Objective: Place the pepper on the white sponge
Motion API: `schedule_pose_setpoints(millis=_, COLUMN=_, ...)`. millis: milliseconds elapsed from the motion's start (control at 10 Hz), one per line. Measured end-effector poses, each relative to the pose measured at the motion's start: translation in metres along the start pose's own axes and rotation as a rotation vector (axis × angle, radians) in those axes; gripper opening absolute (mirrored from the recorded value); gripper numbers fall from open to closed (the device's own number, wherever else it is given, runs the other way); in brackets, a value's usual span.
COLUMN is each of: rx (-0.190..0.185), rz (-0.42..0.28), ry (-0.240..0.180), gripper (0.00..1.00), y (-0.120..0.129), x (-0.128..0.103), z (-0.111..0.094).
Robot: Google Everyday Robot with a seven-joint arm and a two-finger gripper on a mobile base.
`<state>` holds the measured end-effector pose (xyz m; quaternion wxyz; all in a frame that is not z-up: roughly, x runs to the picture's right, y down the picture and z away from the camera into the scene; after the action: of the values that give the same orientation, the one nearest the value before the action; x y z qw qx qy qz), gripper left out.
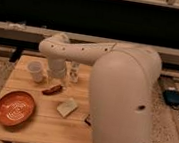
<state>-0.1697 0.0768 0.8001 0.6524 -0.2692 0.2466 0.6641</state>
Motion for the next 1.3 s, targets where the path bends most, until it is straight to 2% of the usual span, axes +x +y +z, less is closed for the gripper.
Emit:
schedule_pose_setpoints(millis=300, rx=-0.005, rz=0.059, ry=0.031, gripper=0.65, y=0.013, x=-0.030, z=0.047)
schedule_pose_setpoints(millis=600, rx=0.004, rz=0.132, ry=0.062, gripper=0.65, y=0.014, x=-0.039, z=0.069)
schedule_pose_setpoints(millis=1100, rx=-0.002, rz=0.189, ry=0.101, gripper=0.65, y=0.017, x=-0.039, z=0.083)
schedule_pose_setpoints(millis=1300, rx=-0.022, rz=0.216, ry=0.103, gripper=0.65, y=0.020, x=-0.037, z=0.090)
